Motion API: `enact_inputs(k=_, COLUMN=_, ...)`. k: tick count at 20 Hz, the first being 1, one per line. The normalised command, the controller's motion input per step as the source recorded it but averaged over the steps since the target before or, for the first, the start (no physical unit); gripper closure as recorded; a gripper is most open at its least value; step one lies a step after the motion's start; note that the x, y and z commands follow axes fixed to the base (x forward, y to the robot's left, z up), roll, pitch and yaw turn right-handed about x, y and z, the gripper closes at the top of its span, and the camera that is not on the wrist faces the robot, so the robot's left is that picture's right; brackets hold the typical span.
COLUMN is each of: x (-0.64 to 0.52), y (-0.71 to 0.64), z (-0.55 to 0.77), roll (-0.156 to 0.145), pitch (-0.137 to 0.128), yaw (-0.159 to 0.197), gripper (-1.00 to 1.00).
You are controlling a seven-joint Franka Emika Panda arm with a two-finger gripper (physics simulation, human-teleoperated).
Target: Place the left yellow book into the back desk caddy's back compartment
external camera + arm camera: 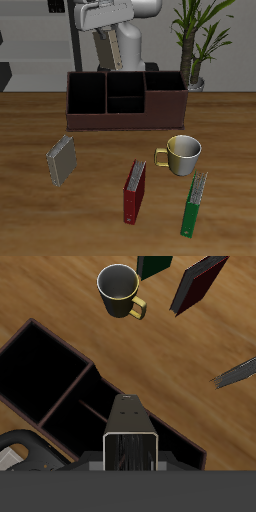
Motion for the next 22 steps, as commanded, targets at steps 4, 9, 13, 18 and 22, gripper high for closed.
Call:
enact_inputs(k=4, x=-0.09, y=0.12, z=-0.01, roll=0.029, pitch=-0.006, yaw=0.244, gripper=1.0)
enact_inputs(k=9, x=-0.01, y=0.21, z=0.03, roll=0.037, pitch=0.007, yaw=0.196, gripper=1.0)
enact_inputs(k=13, x=0.0, y=0.18, z=0.01, roll=0.023, pitch=-0.014, yaw=0.212, gripper=1.0)
enact_inputs(k=18, x=0.0, y=0.06, z=-0.07, roll=0.003, pitch=0.017, yaw=0.177, gripper=1.0)
enact_inputs(k=22, x=-0.04, y=0.03, z=-0.13, roll=-0.005, pitch=0.033, yaw=0.143, gripper=1.0)
